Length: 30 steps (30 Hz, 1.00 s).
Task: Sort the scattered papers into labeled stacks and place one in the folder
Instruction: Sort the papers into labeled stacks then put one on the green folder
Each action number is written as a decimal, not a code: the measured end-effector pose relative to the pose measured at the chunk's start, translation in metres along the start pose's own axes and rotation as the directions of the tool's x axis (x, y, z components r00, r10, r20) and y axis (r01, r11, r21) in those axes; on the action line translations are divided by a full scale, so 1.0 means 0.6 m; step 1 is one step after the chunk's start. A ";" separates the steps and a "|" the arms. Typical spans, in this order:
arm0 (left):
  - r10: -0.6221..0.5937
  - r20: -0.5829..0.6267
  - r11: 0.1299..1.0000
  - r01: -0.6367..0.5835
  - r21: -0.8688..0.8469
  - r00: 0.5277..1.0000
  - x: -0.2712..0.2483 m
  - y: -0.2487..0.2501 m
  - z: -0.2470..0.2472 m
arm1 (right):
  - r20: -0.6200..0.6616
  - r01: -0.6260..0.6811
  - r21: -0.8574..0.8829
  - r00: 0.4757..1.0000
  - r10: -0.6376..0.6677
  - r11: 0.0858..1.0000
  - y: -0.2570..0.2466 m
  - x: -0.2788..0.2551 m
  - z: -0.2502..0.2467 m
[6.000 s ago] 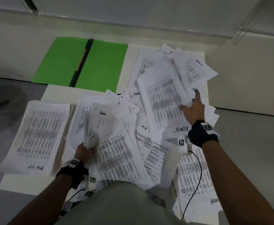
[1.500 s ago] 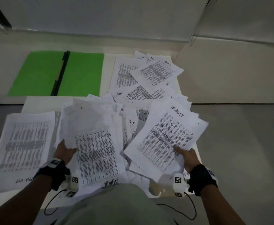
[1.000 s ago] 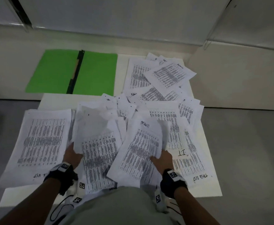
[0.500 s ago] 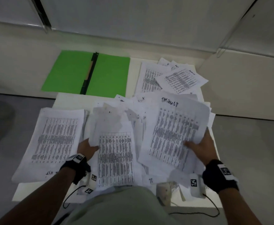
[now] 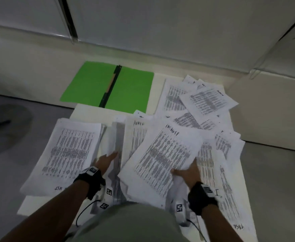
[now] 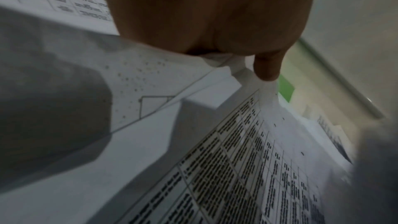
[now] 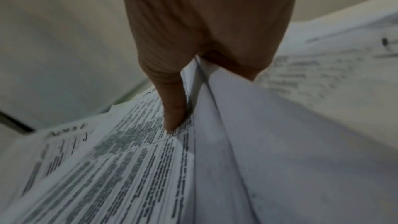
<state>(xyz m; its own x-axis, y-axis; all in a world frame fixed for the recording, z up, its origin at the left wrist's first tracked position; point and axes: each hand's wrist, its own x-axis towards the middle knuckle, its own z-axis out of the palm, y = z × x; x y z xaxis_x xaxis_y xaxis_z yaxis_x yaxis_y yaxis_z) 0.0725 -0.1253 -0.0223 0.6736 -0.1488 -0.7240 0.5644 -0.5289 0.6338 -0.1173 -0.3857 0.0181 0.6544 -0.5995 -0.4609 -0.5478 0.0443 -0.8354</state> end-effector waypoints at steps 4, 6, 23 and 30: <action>0.017 0.090 0.997 -0.010 -0.074 0.996 -0.007 -0.002 -0.001 | 0.118 -0.122 -0.248 0.981 0.155 0.961 0.059 0.018 0.073; 0.034 0.121 0.999 -0.037 0.026 0.992 -0.013 -0.009 0.000 | 0.181 -0.052 -0.306 0.977 0.112 0.950 0.072 0.025 0.095; 0.434 0.218 0.860 -0.329 -0.391 0.874 -0.107 0.066 -0.050 | 0.236 0.024 0.262 0.968 -0.088 0.965 -0.056 0.022 0.016; 0.637 0.148 0.724 -0.521 -0.452 0.757 -0.179 0.200 -0.069 | 0.011 0.374 0.315 0.918 -0.397 0.872 -0.215 -0.033 -0.035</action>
<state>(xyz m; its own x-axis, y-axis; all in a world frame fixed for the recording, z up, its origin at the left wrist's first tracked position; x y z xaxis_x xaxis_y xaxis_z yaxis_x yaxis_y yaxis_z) 0.0875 -0.1383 0.1428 0.7984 -0.5731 -0.1846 0.2737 0.0724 0.9591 -0.0704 -0.3964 0.1411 0.8236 -0.5593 -0.0946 -0.0690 0.0668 -0.9954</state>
